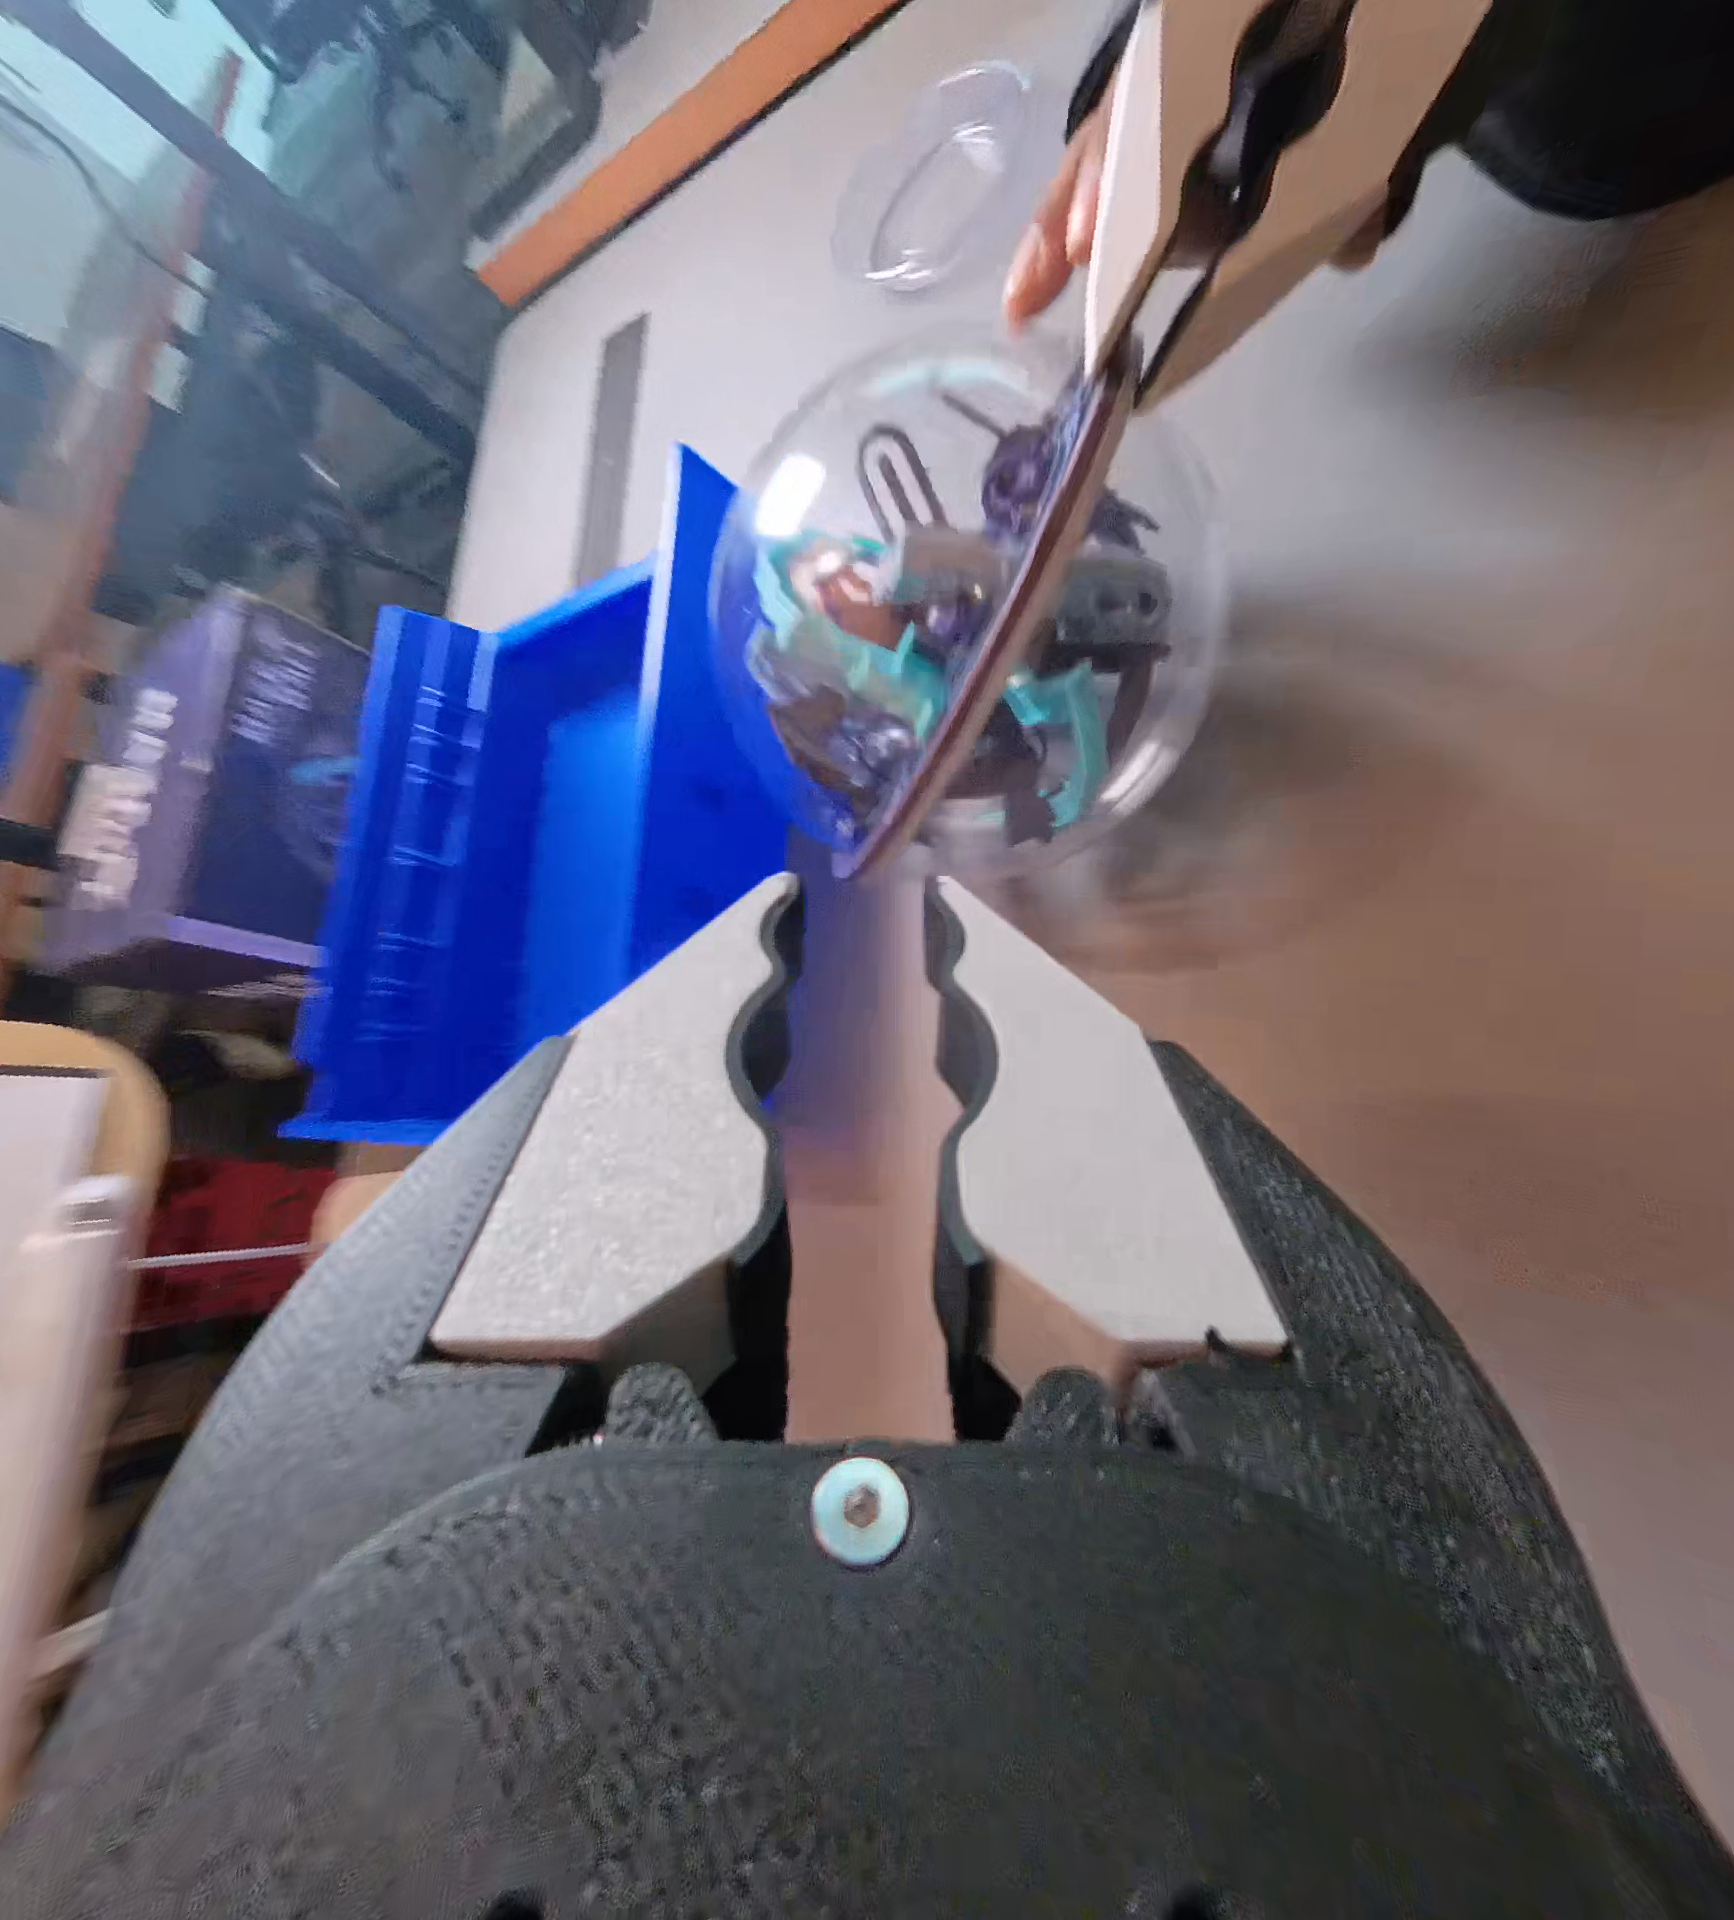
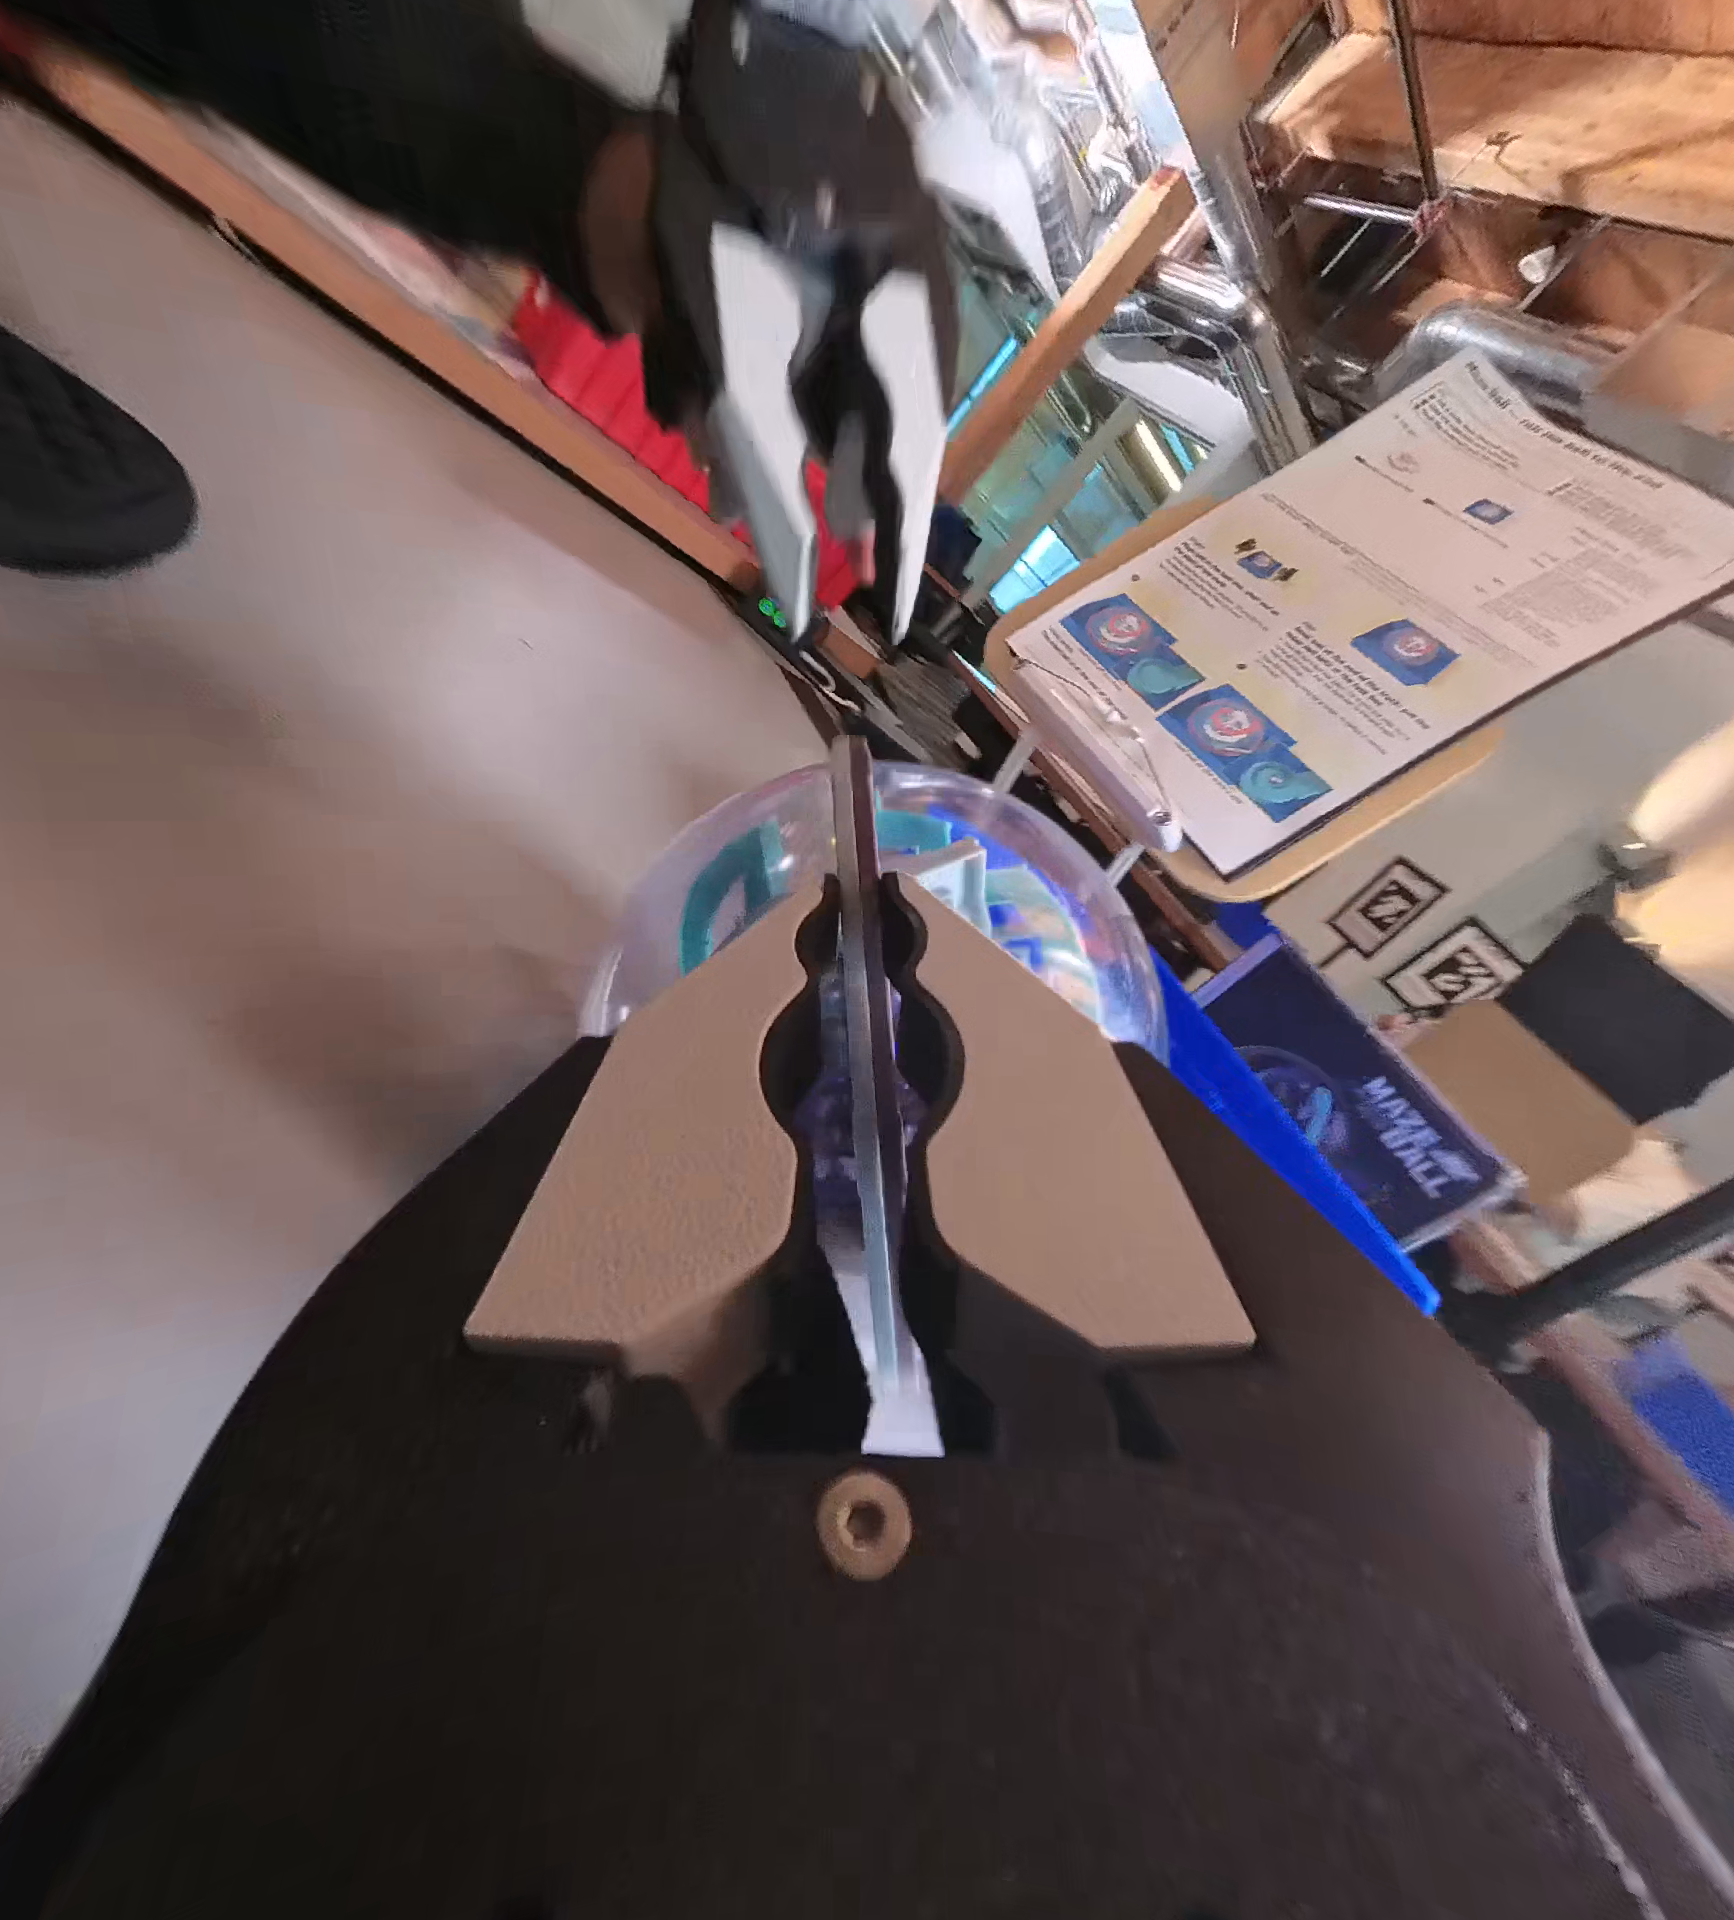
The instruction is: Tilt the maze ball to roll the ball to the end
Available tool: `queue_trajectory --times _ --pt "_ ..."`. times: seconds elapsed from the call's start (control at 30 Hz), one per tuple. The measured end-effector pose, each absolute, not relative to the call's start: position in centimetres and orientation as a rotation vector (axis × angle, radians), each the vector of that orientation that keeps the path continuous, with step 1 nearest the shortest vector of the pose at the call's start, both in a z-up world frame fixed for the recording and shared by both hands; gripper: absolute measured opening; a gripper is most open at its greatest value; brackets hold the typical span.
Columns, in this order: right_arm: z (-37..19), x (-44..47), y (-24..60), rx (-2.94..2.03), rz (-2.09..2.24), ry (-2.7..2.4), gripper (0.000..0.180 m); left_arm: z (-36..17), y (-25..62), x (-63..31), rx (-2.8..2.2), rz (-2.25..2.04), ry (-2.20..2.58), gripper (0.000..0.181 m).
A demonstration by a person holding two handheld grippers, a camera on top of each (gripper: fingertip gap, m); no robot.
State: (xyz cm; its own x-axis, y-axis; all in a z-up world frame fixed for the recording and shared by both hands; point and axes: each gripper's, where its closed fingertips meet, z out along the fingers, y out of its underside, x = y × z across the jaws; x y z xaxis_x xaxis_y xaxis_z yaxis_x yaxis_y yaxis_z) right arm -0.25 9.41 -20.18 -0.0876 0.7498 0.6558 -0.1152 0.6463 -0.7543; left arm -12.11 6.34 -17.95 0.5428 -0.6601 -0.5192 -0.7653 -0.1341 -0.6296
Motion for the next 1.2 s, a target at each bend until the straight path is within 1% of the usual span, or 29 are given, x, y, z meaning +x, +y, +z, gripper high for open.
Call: queue_trajectory --times 0.03,0.1,0.2,0.27,0.33,0.37,0.4,0.43,0.47,0.57,0.6,0.63,0.67,0.7,0.77,0.8,0.87,0.9,0.93,1.0,1.03,1.07,1.13,1.2 --pt "-20.4 0.6 9.5 -0.571 0.825 -1.496 0.006 -19.7 6.6 -11.9 -1.869 0.065 1.148 0.030" --pt "-21.0 2.6 9.9 -0.614 0.879 -1.509 0.006 -22.7 7.2 -10.8 -1.869 -0.098 1.119 0.043" --pt "-22.9 5.5 10.6 -0.692 0.912 -1.567 0.006 -25.2 8.9 -8.7 -1.804 -0.247 1.117 0.052" --pt "-24.3 7.0 11.3 -0.730 0.842 -1.613 0.006 -25.6 10.1 -7.2 -1.743 -0.332 1.146 0.057" --pt "-25.0 8.1 11.8 -0.768 0.809 -1.633 0.006 -25.4 11.2 -5.8 -1.700 -0.447 1.172 0.072" --pt "-25.3 8.5 12.1 -0.783 0.793 -1.638 0.006 -25.2 11.6 -5.2 -1.682 -0.521 1.174 0.076" --pt "-25.4 8.8 12.4 -0.794 0.773 -1.646 0.000 -25.0 11.9 -4.5 -1.663 -0.621 1.165 0.087" --pt "-25.7 9.1 12.7 -0.804 0.747 -1.654 0.000 -25.0 12.0 -4.0 -1.658 -0.727 1.149 0.101" --pt "-26.1 9.3 13.1 -0.810 0.714 -1.673 0.000 -25.3 12.3 -3.6 -1.682 -0.830 1.129 0.107" --pt "-27.5 9.7 13.7 -0.841 0.641 -1.714 0.000 -27.2 12.4 -1.9 -1.754 -1.082 1.053 0.133" --pt "-27.6 9.8 14.0 -0.871 0.655 -1.709 0.008 -27.8 12.4 -1.5 -1.759 -1.119 1.038 0.134" --pt "-27.5 10.0 14.3 -0.915 0.690 -1.696 0.021 -28.3 12.4 -1.2 -1.771 -1.142 1.020 0.132" --pt "-27.2 10.2 14.8 -0.973 0.746 -1.683 0.035 -28.2 12.5 -1.2 -1.792 -1.175 0.995 0.131" --pt "-26.9 10.4 15.2 -1.045 0.817 -1.669 0.051 -27.7 12.5 -1.1 -1.779 -1.220 0.952 0.134" --pt "-26.4 10.5 16.4 -1.211 0.979 -1.640 0.082 -27.2 12.8 -1.5 -1.766 -1.234 0.893 0.129" --pt "-26.3 10.4 16.9 -1.289 1.058 -1.629 0.091 -27.2 13.1 -1.6 -1.776 -1.233 0.871 0.131" --pt "-26.5 9.7 17.6 -1.419 1.185 -1.619 0.104 -27.3 13.6 -1.7 -1.798 -1.274 0.815 0.135" --pt "-26.9 9.2 17.4 -1.468 1.238 -1.637 0.108 -27.4 13.8 -1.6 -1.813 -1.294 0.788 0.136" --pt "-27.4 8.6 16.9 -1.500 1.275 -1.658 0.109 -27.5 13.6 -1.1 -1.828 -1.316 0.780 0.138" --pt "-28.1 7.2 14.9 -1.513 1.336 -1.697 0.107 -28.0 12.2 0.2 -1.847 -1.311 0.849 0.137" --pt "-28.7 6.4 14.1 -1.524 1.319 -1.713 0.112 -28.5 11.8 0.8 -1.874 -1.240 0.883 0.140" --pt "-29.3 5.8 13.4 -1.505 1.289 -1.742 0.116 -29.2 11.4 1.1 -1.902 -1.156 0.917 0.141" --pt "-29.8 5.0 12.3 -1.421 1.254 -1.802 0.119 -29.5 10.4 1.6 -1.889 -1.065 0.971 0.154" --pt "-29.5 3.9 12.2 -1.304 1.176 -1.836 0.121 -29.1 10.4 1.2 -1.839 -0.919 0.974 0.157"
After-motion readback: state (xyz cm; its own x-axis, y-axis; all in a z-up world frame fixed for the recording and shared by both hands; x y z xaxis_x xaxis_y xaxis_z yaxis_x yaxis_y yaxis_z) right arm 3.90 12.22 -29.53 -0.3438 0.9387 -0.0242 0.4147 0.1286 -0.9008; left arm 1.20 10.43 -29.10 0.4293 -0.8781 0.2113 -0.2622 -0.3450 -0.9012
